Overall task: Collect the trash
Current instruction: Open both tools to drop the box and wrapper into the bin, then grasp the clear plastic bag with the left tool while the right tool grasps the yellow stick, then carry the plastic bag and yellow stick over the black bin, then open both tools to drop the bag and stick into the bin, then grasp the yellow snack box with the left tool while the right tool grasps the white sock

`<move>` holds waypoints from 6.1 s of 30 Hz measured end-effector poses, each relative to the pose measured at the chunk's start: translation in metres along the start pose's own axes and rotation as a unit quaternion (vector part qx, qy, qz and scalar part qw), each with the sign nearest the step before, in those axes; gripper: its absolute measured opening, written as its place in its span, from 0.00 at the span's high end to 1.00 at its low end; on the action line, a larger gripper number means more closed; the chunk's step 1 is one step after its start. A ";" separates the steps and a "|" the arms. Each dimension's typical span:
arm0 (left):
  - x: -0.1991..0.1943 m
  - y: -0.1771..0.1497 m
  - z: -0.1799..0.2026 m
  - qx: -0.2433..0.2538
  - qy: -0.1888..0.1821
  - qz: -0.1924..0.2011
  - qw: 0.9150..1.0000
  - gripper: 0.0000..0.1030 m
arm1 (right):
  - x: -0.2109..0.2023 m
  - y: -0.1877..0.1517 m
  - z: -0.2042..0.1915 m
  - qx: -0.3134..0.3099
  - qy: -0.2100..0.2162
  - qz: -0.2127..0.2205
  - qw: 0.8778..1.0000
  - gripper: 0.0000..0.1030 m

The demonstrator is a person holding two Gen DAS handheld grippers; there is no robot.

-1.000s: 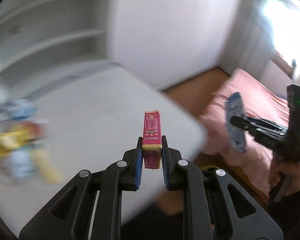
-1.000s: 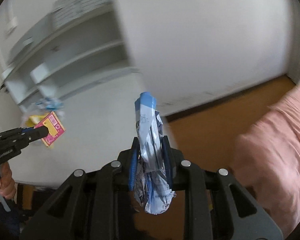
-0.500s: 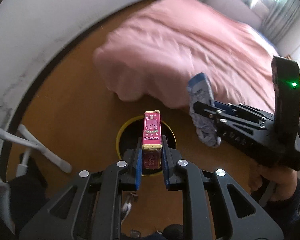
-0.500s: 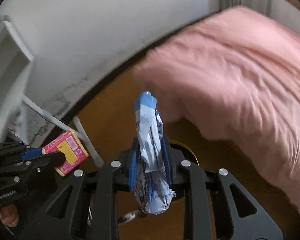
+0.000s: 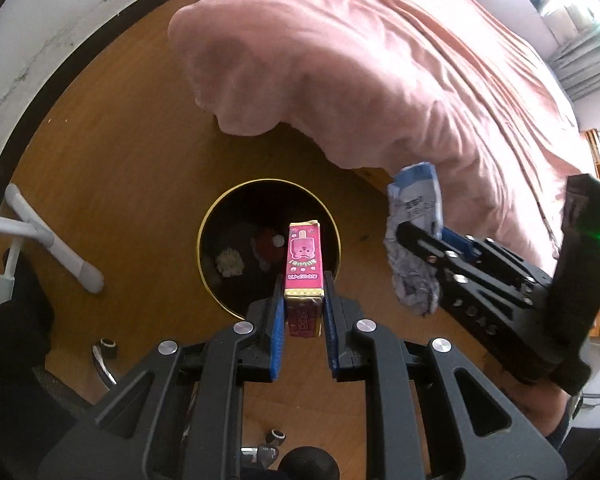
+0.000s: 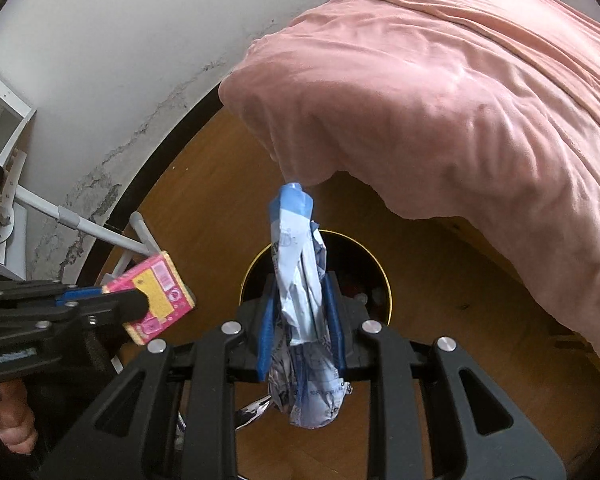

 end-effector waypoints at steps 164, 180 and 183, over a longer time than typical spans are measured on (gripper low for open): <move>-0.009 0.006 -0.009 0.023 0.093 0.023 0.995 0.34 | -0.005 -0.003 0.001 -0.015 -0.015 0.008 1.000 0.69; -0.231 -0.009 -0.104 -0.077 0.094 0.248 0.961 0.17 | -0.115 0.052 -0.139 -0.103 0.039 0.146 0.983 0.36; -0.304 -0.048 -0.152 -0.088 0.136 0.290 0.943 0.14 | -0.126 0.048 -0.222 -0.162 0.077 0.152 0.972 0.34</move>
Point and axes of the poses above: each gripper's, at about its wrist camera, not at the fingertips, and x roughly the way its jaws point, z to its right, y to its top, the point moved 7 cm from there along x, roughly the way its jaws point, and after that the axes turned 6 degrees about x, right-handed, at the moved point
